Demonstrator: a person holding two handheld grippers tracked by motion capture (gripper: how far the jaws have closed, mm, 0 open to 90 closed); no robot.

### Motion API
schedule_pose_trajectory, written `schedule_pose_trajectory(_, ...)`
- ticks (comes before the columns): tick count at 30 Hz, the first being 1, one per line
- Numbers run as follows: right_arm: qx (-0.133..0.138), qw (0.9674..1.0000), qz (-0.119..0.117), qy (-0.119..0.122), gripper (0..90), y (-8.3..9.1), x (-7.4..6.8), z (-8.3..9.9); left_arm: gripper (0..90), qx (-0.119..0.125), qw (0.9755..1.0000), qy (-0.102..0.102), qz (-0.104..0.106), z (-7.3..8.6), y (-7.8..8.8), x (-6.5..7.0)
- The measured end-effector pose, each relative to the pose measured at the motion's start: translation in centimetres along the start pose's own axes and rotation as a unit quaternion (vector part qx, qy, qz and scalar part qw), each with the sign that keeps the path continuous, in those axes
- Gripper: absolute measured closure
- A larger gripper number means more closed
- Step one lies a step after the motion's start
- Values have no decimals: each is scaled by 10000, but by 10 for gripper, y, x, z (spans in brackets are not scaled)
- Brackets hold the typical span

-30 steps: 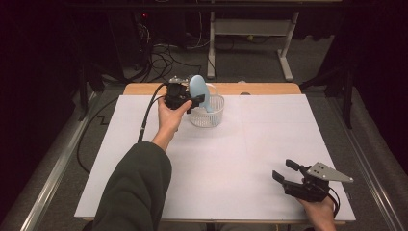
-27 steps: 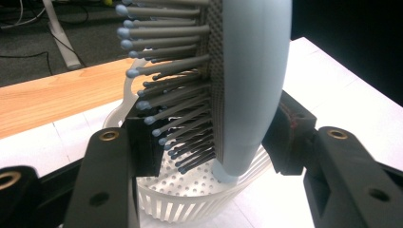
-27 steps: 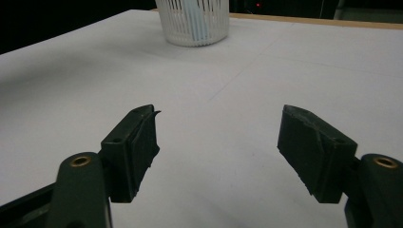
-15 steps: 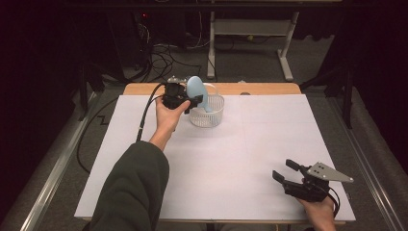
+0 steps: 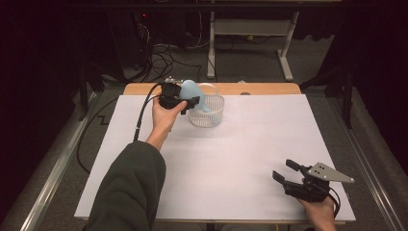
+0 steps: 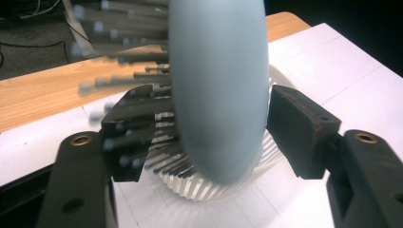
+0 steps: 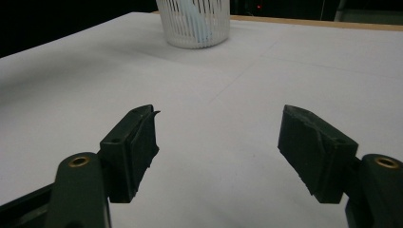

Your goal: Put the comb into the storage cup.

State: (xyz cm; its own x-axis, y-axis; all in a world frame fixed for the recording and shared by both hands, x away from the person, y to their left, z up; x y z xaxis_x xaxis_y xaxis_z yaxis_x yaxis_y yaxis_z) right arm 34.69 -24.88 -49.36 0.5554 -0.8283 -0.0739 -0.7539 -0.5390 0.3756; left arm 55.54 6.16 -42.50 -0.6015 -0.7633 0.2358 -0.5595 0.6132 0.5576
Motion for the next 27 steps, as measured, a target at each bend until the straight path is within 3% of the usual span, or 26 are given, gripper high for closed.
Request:
schedule_pose_trajectory(12,-22,10000,-14,3,296,-1,-1,0,326,-77,9999,102,-102,13,2,-14)
schedule_pose_trajectory(27,-22,10000,-9,0,296,-1,0,0,321,-21,9999,52,-133,16,8,-17)
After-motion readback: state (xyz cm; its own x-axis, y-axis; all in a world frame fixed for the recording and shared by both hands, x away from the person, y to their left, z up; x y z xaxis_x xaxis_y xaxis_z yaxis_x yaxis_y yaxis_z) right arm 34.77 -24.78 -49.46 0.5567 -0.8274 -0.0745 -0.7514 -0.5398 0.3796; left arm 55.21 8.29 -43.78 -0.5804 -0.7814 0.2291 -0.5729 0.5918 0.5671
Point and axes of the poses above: each handheld gripper's, and its own axes: y roughly backward along the jaws, z roughly out of its underside, x roughly to its right, the point moved 10 cm from there along -y, roughly forward along the jaws, and after that the axes turned 4 degrees about z, right-handed, at the moved point
